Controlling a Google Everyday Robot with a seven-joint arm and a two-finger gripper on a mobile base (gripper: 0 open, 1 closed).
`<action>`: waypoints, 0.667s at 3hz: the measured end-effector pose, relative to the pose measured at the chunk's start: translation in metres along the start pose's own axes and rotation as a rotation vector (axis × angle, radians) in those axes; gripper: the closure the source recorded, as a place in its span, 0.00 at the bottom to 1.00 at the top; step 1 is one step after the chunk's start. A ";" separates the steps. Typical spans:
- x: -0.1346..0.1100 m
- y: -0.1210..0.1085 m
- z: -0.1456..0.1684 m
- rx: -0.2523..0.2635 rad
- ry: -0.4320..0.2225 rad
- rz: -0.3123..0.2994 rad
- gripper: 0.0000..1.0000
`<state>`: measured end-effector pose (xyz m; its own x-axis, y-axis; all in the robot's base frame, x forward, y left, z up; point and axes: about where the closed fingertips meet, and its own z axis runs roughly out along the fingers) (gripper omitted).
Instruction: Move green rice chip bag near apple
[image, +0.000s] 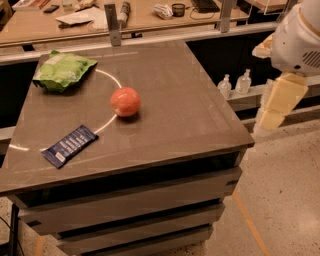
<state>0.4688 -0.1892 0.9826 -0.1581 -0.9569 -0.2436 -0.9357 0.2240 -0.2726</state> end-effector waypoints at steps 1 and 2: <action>-0.047 -0.039 0.012 0.021 -0.083 -0.053 0.00; -0.103 -0.079 0.020 0.056 -0.188 -0.097 0.00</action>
Offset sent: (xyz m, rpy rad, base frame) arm 0.1603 0.1444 0.0525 0.2425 -0.2020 0.2063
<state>0.5651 -0.1048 1.0102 -0.0020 -0.9244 -0.3813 -0.9237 0.1478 -0.3535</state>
